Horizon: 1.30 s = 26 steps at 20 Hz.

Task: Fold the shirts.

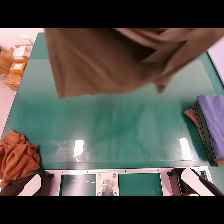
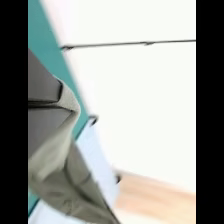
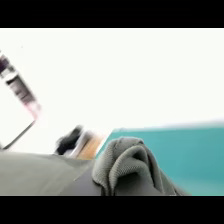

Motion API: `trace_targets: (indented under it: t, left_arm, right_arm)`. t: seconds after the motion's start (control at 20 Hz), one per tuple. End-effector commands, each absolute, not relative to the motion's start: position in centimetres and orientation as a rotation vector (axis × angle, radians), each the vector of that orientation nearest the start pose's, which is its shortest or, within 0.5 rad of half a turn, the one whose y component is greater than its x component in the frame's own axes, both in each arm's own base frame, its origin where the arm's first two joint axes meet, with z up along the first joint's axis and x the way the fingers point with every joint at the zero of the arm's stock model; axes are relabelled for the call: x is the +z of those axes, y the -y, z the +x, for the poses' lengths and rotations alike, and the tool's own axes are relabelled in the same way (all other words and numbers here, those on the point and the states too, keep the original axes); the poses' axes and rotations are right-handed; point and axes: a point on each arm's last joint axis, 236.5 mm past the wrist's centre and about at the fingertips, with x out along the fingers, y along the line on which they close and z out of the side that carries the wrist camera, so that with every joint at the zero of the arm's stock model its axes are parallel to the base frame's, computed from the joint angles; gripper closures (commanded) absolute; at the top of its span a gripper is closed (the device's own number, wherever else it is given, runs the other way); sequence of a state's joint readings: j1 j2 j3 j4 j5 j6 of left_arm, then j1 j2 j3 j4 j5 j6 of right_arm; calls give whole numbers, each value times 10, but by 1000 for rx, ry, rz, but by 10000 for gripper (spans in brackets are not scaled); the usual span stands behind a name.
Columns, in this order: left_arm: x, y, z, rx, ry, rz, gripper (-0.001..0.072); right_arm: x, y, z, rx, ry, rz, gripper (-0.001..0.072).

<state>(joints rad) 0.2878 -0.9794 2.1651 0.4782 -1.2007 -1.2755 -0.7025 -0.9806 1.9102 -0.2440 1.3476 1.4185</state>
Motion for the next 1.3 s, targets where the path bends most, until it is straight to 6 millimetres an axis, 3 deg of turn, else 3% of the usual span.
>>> trace_targets:
  t: [0.0, 0.1, 0.25, 0.3, 0.4, 0.5, 0.55, 0.65, 0.75, 0.85, 0.95, 1.05, 1.1, 1.15, 1.2, 1.25]
  left_arm:
    - [608, 124, 180, -549, 280, -36, 679]
    - [596, 109, 191, -463, 232, 0, 679]
    - [553, 68, 245, -320, 87, -14, 679]
    - [525, 54, 272, -289, 2, -40, 679]
    - [442, 36, 333, -286, -213, -121, 679]
    - [358, 30, 384, -330, -380, -180, 679]
    - [319, 31, 408, -363, -443, -212, 679]
    - [245, 34, 447, -385, -564, -250, 679]
    - [185, 44, 481, -406, -657, -268, 679]
    - [137, 57, 511, -403, -712, -295, 679]
    - [99, 71, 530, -400, -746, -301, 678]
    - [70, 81, 541, -397, -778, -310, 678]
    - [60, 86, 543, -400, -793, -316, 677]
    - [54, 87, 542, -397, -815, -343, 607]
    - [54, 86, 539, -391, -833, -372, 240]
    - [58, 82, 534, -392, -856, -402, 71]
  right_arm:
    - [555, -55, 248, 430, 86, 329, 691]
    - [554, -59, 243, 416, 85, 308, 690]
    - [533, -55, 250, 430, 7, 335, 689]
    - [522, -47, 258, 427, -21, 373, 689]
    - [484, -28, 285, 426, -104, 466, 689]
    - [419, -21, 331, 433, -213, 581, 689]
    - [377, -26, 357, 431, -270, 630, 689]
    - [275, -46, 411, 375, -370, 727, 689]
    - [176, -60, 452, 263, -452, 752, 689]
    - [94, -83, 476, 220, -588, 735, 689]
    - [33, -93, 494, 198, -712, 744, 689]
    - [-4, -92, 513, 176, -776, 757, 689]
    - [-12, -90, 520, 177, -794, 764, 684]
    - [-13, -87, 525, 195, -809, 776, 591]
    - [-4, -83, 528, 223, -816, 786, 454]
    - [8, -76, 528, 258, -820, 784, 382]
